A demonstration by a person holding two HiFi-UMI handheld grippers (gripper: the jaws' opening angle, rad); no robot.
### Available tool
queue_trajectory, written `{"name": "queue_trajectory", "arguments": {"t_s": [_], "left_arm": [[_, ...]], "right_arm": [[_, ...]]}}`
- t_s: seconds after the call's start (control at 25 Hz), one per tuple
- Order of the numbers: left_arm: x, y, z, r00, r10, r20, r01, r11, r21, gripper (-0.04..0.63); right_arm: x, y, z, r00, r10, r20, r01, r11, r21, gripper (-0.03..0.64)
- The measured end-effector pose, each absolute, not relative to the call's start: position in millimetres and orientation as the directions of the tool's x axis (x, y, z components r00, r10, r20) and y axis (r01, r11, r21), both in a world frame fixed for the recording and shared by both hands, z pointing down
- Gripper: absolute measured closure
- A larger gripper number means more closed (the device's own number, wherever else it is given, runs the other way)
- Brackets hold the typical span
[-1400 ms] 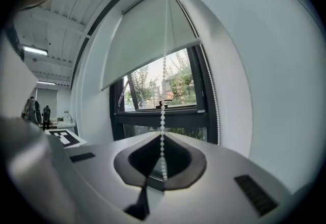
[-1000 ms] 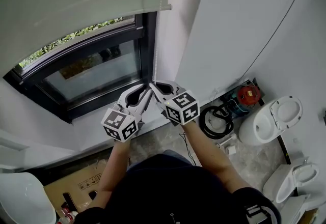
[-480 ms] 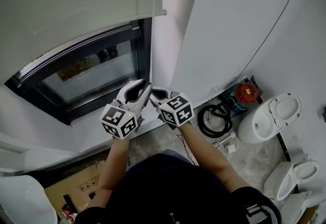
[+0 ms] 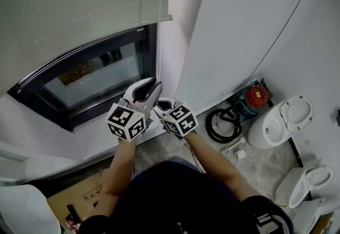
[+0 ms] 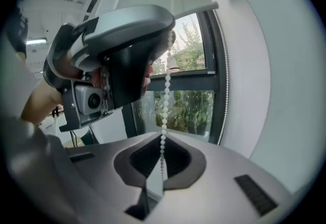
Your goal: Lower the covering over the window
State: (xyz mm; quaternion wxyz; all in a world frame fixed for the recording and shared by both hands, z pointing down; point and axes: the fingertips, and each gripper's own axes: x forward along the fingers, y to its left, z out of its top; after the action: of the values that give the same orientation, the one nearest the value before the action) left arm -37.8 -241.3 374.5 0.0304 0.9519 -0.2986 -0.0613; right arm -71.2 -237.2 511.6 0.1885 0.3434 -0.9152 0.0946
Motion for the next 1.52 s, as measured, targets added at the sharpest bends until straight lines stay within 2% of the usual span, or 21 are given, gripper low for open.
{"name": "queue_trajectory", "arguments": {"t_s": [0.16,0.28,0.32,0.52,0.8,0.96,1.04,1.16,1.32,1.52], "left_arm": [[-35,-242,368,0.807,-0.581,-0.103,-0.576,-0.814,0.08,0.521],[-34,-242,369,0.811,-0.579,-0.086,-0.574,-0.815,0.071,0.543],[-33,-242,369,0.813,-0.576,-0.082,-0.572,-0.817,0.071,0.575],[-30,-242,372,0.823,-0.564,-0.061,-0.559,-0.825,0.082,0.581],[-35,-245,378,0.823,-0.566,-0.039,-0.557,-0.819,0.139,0.583],[-39,-246,380,0.82,-0.571,-0.039,-0.56,-0.814,0.153,0.583],[-41,-245,381,0.82,-0.571,-0.042,-0.559,-0.813,0.164,0.583],[-42,-246,386,0.823,-0.567,-0.027,-0.554,-0.813,0.18,0.584],[-42,-244,421,0.835,-0.546,0.063,-0.546,-0.81,0.217,0.584],[-38,-235,455,0.841,-0.528,0.121,-0.54,-0.8,0.262,0.584]], "right_arm": [[-76,-197,597,-0.62,-0.435,0.653,-0.568,0.823,0.008,0.606],[-75,-165,641,-0.627,-0.376,0.682,-0.596,0.795,-0.11,0.606],[-76,-161,645,-0.63,-0.365,0.686,-0.594,0.795,-0.123,0.606],[-69,-165,642,-0.621,-0.38,0.685,-0.604,0.789,-0.11,0.606],[-49,-191,605,-0.655,-0.511,0.557,-0.684,0.714,-0.149,0.604],[-34,-211,547,-0.681,-0.612,0.403,-0.718,0.665,-0.203,0.574],[-26,-220,512,-0.678,-0.659,0.324,-0.729,0.66,-0.184,0.538],[-18,-229,457,-0.673,-0.714,0.193,-0.739,0.656,-0.154,0.532],[-17,-230,399,-0.674,-0.736,0.065,-0.738,0.665,-0.118,0.532],[-27,-226,370,-0.693,-0.721,0.017,-0.719,0.689,-0.084,0.532]]}}
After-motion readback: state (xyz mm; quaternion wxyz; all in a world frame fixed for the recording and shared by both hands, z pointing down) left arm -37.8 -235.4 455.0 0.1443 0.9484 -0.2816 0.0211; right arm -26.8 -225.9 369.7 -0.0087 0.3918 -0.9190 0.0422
